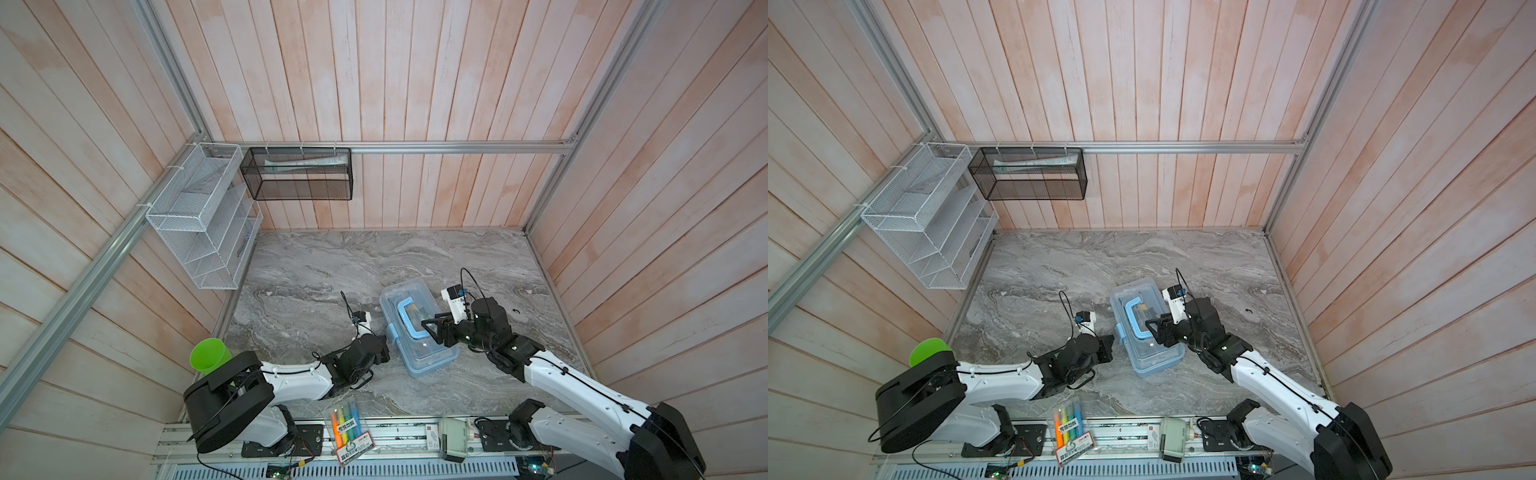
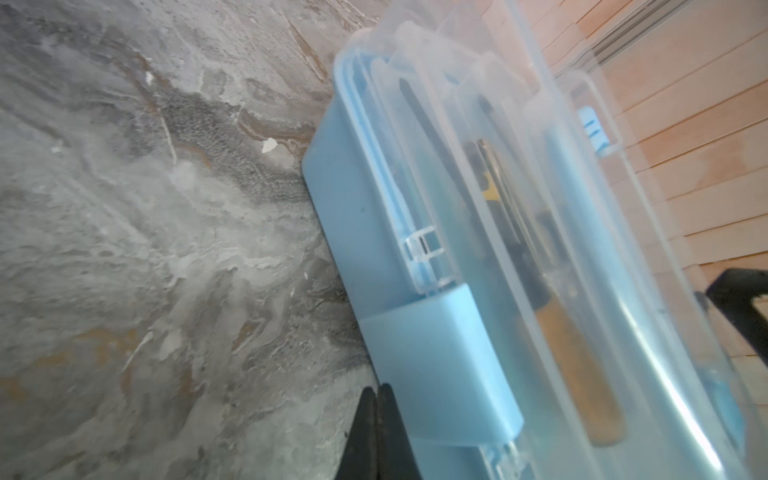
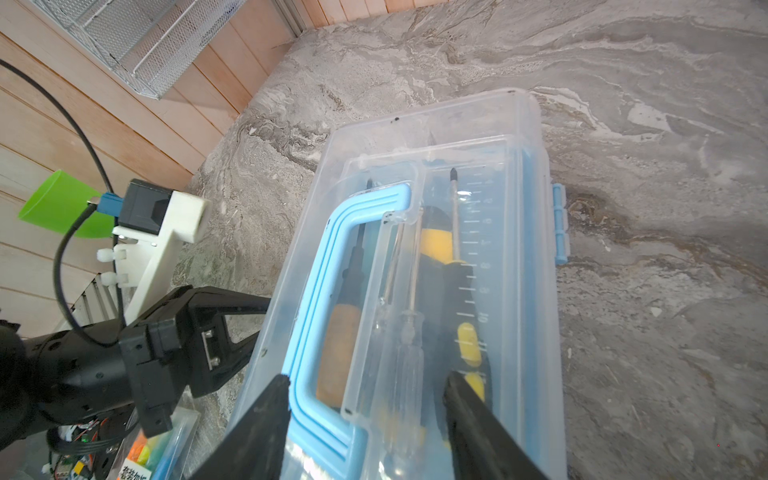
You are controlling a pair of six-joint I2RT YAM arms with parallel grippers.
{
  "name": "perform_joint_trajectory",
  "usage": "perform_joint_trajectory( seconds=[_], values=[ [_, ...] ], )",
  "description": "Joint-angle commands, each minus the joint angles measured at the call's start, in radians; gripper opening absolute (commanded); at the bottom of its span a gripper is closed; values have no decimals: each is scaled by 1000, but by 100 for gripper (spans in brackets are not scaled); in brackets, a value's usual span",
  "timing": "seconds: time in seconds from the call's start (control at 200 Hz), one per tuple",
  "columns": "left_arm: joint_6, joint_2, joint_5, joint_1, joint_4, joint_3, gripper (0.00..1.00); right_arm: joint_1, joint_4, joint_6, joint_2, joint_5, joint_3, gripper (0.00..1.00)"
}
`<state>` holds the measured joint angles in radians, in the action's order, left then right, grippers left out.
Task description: Pack the tool kit
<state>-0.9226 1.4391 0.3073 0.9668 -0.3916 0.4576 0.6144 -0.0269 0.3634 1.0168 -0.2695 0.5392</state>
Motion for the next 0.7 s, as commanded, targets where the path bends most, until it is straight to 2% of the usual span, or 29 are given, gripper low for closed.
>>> perform_joint_trajectory(
  seconds=[0.0, 0.495, 0.69],
  values=[
    [45, 38, -37, -4, -31, 37, 0, -3, 108, 11, 13, 21, -36, 61],
    [95, 83, -109, -4, -111, 111, 0, 0, 64, 30, 47, -34, -59, 61],
    [103, 111, -151, 5, -210, 132, 0, 19, 27, 51, 74, -46, -59, 61]
  ],
)
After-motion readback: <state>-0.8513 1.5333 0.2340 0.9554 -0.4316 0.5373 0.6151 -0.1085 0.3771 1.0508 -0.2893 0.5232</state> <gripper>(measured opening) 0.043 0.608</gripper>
